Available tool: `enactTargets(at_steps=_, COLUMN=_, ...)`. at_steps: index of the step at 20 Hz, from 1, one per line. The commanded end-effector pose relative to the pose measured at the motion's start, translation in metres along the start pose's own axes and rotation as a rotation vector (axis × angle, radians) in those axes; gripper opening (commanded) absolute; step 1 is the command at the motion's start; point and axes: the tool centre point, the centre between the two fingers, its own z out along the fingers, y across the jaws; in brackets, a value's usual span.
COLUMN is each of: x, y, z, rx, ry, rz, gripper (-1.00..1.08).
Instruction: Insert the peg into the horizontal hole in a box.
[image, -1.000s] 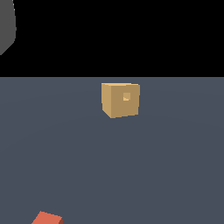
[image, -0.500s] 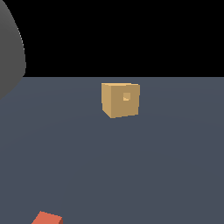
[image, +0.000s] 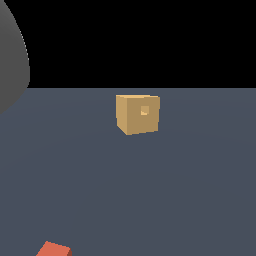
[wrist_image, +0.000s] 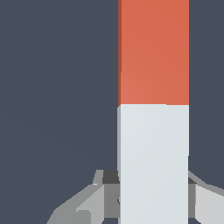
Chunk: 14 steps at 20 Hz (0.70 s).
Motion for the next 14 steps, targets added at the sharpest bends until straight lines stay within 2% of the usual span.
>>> enactTargets(at_steps=1, x=0.001, y=0.0, z=0.0, rx=0.0, ry=0.0, rz=-0.001, gripper=-1.0)
enactTargets(at_steps=8, x=0.027, y=0.015, z=-0.005, rx=0.0, ry=-0.001, rz=-0.035, gripper=-1.0)
enactTargets(at_steps=14, x=0.087, y=0.045, z=-0.017, rx=0.0, ry=-0.001, rz=-0.111, gripper=-1.0)
